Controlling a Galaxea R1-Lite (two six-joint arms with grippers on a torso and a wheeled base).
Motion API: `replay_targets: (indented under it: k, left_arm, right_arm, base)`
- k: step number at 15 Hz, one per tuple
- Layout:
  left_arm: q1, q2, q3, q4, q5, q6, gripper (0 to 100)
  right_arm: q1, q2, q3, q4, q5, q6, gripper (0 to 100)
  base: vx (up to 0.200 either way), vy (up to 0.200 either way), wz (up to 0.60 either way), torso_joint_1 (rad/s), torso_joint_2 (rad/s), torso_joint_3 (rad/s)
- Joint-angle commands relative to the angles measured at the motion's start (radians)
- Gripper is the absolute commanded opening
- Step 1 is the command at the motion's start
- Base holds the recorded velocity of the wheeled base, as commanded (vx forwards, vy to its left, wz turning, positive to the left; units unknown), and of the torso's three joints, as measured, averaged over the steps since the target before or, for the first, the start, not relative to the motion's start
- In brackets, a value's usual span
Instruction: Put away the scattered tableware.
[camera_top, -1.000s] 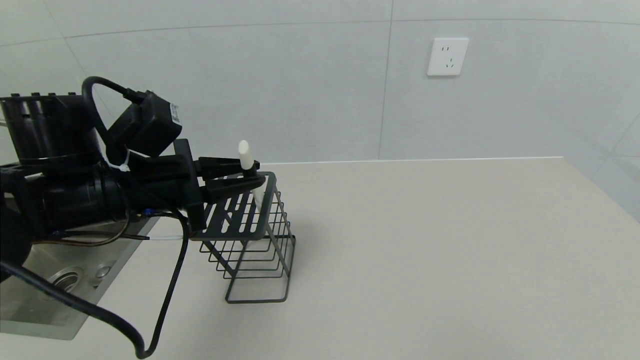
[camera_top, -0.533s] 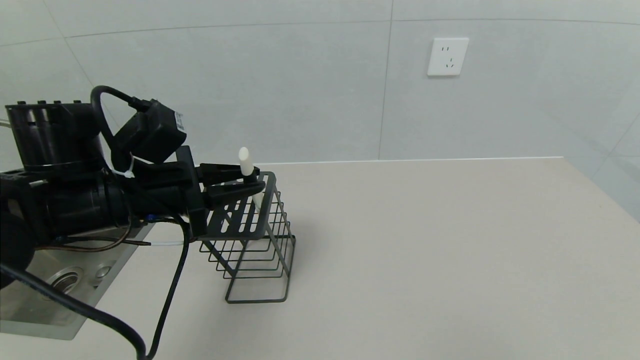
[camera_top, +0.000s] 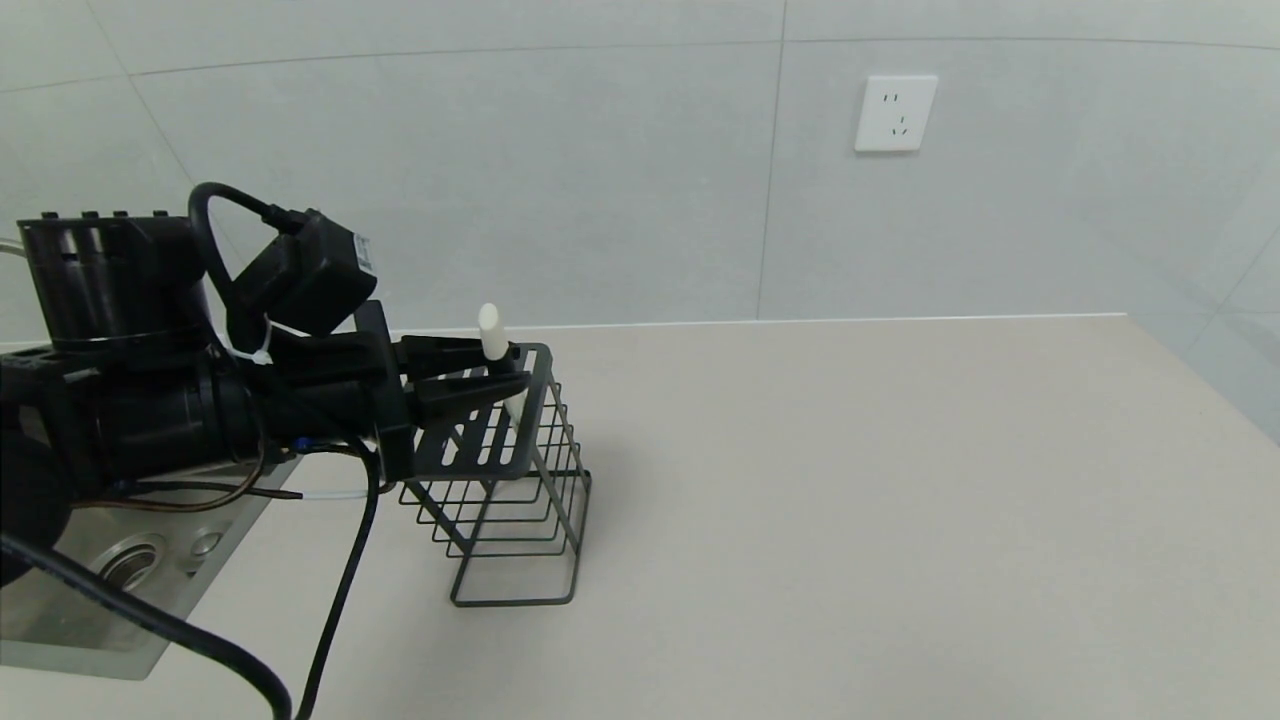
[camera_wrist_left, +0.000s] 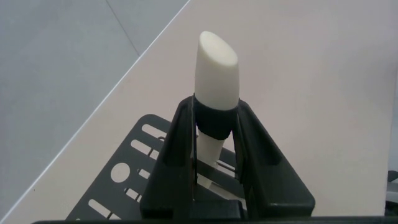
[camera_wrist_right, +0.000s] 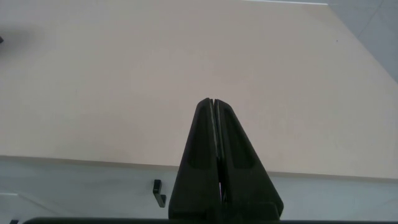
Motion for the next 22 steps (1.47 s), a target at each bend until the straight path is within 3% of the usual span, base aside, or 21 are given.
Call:
replay_targets:
  k: [1, 9, 10, 22]
  left_arm:
    - [0.0, -0.002, 0.002, 0.001, 0.0, -0.001, 0]
    - [0.0, -0.008, 0.029, 0.002, 0.0, -0.001, 0]
    - [0.0, -0.008, 0.029, 0.002, 0.0, -0.001, 100]
    - [0.002, -0.067, 0.058, -0.004, 0.0, 0.005, 100]
  right_arm:
    - [0.0, 0.0, 0.0, 0.0, -0.001, -0.001, 0]
    - [-0.001, 0.0, 0.0, 0.0, 0.001, -0.001, 0]
    - [0.0, 0.0, 0.0, 0.0, 0.001, 0.0, 0]
    - [0.0, 0.0, 0.0, 0.0, 0.001, 0.0, 0]
  base:
    - [0.0, 0.0, 0.0, 0.0, 0.0, 0.0]
    - [0.0, 0.0, 0.0, 0.0, 0.0, 0.0]
    - [0.0, 0.0, 0.0, 0.0, 0.0, 0.0]
    - [0.0, 0.0, 0.0, 0.0, 0.0, 0.0]
